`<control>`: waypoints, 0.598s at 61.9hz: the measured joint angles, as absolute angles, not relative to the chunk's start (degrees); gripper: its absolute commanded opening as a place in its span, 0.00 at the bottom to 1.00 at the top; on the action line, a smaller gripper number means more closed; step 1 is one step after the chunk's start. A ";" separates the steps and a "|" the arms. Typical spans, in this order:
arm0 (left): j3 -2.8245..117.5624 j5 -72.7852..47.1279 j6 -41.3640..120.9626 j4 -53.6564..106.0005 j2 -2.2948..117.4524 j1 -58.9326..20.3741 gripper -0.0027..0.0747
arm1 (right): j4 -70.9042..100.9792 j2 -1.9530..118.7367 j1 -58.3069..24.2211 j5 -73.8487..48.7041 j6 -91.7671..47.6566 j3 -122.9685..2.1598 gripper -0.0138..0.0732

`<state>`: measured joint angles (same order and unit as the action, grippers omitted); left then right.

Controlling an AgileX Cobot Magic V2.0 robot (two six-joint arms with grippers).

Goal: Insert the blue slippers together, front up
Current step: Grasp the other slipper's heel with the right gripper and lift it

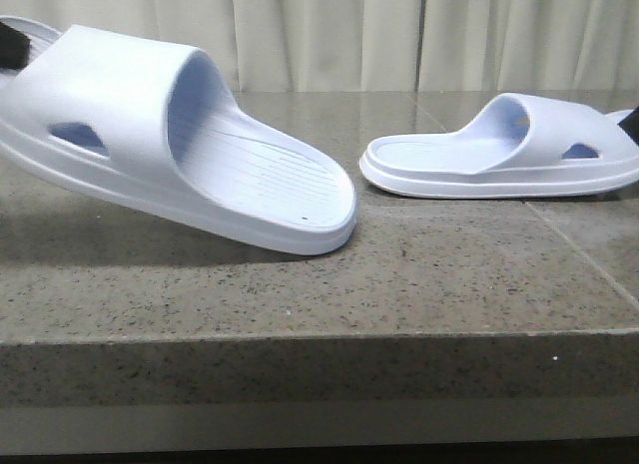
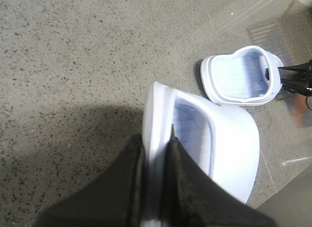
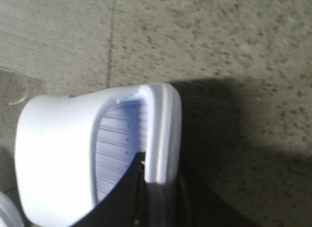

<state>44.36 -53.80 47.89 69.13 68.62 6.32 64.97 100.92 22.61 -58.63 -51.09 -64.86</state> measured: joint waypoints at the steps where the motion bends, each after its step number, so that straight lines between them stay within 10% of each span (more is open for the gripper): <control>1: 44.36 -53.64 47.89 69.15 68.62 6.07 0.01 | 64.97 100.08 22.72 -58.74 -51.09 -64.86 0.08; 37: 43.36 -33.72 47.89 78.25 69.09 -12.45 0.01 | 68.18 68.87 29.64 -67.37 -45.41 -57.03 0.08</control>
